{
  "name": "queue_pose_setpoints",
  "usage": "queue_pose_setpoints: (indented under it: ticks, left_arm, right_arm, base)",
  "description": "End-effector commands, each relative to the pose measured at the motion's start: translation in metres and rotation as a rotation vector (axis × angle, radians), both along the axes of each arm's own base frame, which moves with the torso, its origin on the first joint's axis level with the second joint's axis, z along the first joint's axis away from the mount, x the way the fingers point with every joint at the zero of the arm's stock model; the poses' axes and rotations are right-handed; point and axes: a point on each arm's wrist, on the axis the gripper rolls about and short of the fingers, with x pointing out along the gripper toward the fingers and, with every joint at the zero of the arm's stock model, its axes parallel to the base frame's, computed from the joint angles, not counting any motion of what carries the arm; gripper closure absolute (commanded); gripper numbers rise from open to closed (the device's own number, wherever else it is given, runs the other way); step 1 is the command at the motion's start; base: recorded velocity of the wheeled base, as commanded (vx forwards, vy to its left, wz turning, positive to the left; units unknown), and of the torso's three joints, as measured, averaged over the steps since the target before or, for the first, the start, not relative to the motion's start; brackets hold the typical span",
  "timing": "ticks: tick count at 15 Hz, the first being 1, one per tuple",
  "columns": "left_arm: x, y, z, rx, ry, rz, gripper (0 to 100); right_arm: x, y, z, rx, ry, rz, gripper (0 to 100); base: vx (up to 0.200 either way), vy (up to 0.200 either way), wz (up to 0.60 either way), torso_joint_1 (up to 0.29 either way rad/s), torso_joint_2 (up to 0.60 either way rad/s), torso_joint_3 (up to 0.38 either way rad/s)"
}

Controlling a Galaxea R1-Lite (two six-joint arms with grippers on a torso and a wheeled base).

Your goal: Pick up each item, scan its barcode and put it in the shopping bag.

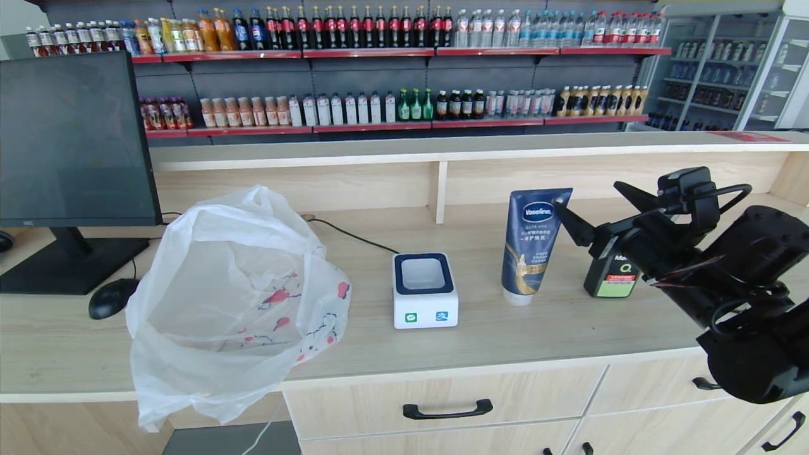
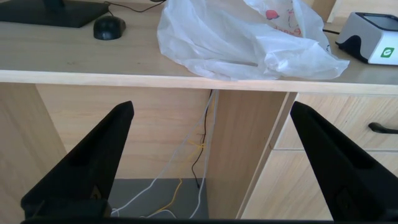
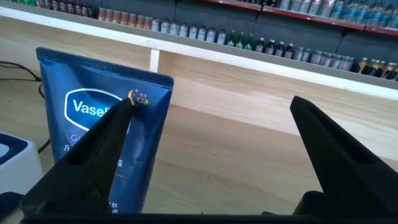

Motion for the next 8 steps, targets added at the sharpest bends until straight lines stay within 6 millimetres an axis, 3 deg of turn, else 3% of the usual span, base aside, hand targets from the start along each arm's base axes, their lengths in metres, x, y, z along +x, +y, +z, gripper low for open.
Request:
queue_pose_setpoints:
  ticks: [1, 8]
  left_arm:
    - [0.0, 0.0, 0.0, 0.0, 0.0, 0.0, 0]
    - [0.0, 0.0, 0.0, 0.0, 0.0, 0.0, 0]
  right_arm:
    - [0.0005, 0.0001, -0.0008, -0.001, 0.001, 0.0, 0]
    - [0.0017, -0.0013, -0.0056, -0.003, 0.018, -0.006, 0]
  base:
    - [0.0, 0.0, 0.0, 0.0, 0.0, 0.0]
    - [0.0, 0.0, 0.0, 0.0, 0.0, 0.0]
